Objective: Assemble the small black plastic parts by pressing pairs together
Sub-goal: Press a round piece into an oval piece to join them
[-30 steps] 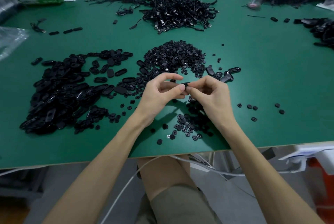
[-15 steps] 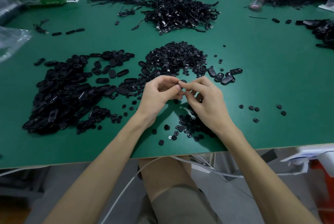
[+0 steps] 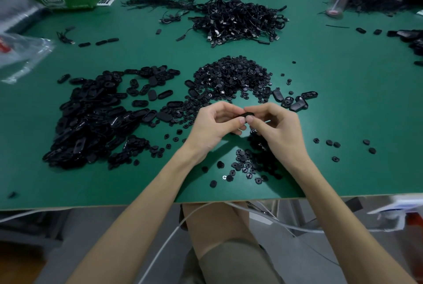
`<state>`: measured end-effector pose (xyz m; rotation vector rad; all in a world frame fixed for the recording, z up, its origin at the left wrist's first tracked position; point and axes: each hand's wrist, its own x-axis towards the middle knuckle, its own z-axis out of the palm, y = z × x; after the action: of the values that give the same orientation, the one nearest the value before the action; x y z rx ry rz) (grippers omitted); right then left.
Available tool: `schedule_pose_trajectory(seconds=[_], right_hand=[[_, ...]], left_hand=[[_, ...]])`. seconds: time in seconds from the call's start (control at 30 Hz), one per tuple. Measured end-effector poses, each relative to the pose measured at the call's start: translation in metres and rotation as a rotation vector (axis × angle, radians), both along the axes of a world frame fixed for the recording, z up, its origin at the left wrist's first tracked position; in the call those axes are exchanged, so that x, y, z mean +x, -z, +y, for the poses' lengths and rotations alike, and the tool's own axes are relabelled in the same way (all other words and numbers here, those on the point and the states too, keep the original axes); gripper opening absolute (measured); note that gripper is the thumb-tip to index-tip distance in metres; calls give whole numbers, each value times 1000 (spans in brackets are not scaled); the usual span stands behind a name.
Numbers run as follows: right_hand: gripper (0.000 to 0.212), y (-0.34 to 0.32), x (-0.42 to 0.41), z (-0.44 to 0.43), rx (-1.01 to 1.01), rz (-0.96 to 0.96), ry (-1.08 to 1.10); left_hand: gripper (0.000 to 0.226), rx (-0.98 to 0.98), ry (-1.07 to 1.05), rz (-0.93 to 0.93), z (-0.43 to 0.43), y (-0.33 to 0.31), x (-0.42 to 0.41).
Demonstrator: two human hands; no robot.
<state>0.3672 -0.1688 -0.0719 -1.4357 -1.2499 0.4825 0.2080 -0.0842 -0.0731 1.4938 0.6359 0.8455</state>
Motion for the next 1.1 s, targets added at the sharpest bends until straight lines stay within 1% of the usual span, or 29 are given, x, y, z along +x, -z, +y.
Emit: schedule_pose_trajectory(seconds=[0.17, 0.27, 0.6, 0.73, 0.9, 1.1], right_hand=[[20, 1, 1, 0, 5, 5, -10], [19, 1, 0, -1, 2, -21, 2], [15, -3, -4, -2, -18, -1, -36], [16, -2, -3, -2, 2, -20, -27], [18, -2, -2, -1, 11, -16, -17], [23, -2, -4, -2, -46, 11, -59]], left_hand=[[17, 6, -9, 8, 0, 0, 0], [16, 0, -37, 18, 1, 2, 0], [15, 34, -97, 81, 1, 2, 2], [16, 15, -93, 59, 0, 2, 1], [19, -56, -84, -25, 1, -1, -1], [15, -54, -128, -17, 1, 0, -2]])
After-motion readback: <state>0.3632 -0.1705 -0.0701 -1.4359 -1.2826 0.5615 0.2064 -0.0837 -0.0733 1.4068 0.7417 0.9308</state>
